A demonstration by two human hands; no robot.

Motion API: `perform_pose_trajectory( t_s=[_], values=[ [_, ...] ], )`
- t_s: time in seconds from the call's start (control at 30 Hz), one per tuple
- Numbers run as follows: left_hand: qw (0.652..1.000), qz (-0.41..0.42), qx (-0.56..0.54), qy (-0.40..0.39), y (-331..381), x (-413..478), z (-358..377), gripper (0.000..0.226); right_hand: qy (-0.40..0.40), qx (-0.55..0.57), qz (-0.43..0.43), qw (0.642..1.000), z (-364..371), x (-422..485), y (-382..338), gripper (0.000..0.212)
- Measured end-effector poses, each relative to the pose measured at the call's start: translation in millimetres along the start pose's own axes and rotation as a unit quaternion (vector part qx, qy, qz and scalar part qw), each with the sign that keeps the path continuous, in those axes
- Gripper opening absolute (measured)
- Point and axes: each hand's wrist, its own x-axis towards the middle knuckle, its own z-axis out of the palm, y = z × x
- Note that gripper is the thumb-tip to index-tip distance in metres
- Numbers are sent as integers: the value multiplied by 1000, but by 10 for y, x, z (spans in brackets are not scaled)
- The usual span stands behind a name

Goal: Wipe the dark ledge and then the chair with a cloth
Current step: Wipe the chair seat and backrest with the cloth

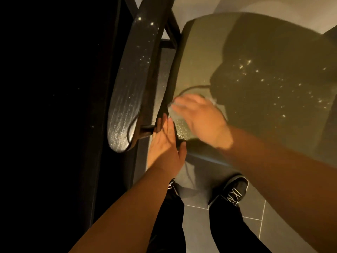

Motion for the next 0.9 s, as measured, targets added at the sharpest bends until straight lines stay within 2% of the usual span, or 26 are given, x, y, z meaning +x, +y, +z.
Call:
perform_pose_trajectory(
  t_s=[0.03,0.13,0.23,0.37,0.53,0.6,0.7,0.77,0.83,0.87,0.9],
  values=[
    [1000,-3,6,-3,5,13,-6,85,-26,-42,-20,999,55,-200,4,48],
    [1000,-8,16,-5,7,17,-27,84,-52,-7,-26,998,-7,-416,17,54],
    [1000,-5,26,-14,-2,16,-39,85,-37,-42,-21,998,-121,-236,123,44],
    [1000,-1,21,-6,2,18,-26,85,-5,-26,60,998,-161,-73,99,36],
    [999,5,-29,20,-25,16,-35,80,1,-16,252,968,-248,-247,-8,38],
    [998,6,-56,35,-20,71,-48,78,7,-23,263,965,-231,-125,-68,38],
    [994,-26,-97,30,12,248,-100,76,-21,-43,217,975,-150,177,-183,38],
    [992,-48,-110,27,37,340,-120,77,-11,-28,204,979,-145,250,-156,33],
    [993,-38,-102,37,58,378,-114,81,-15,5,263,965,-158,151,37,35],
    [994,-33,-96,41,57,390,-100,82,-16,1,288,958,-162,62,148,38],
    [995,-32,-87,45,57,404,-86,81,15,-37,293,955,-145,-42,271,39]
  ],
)
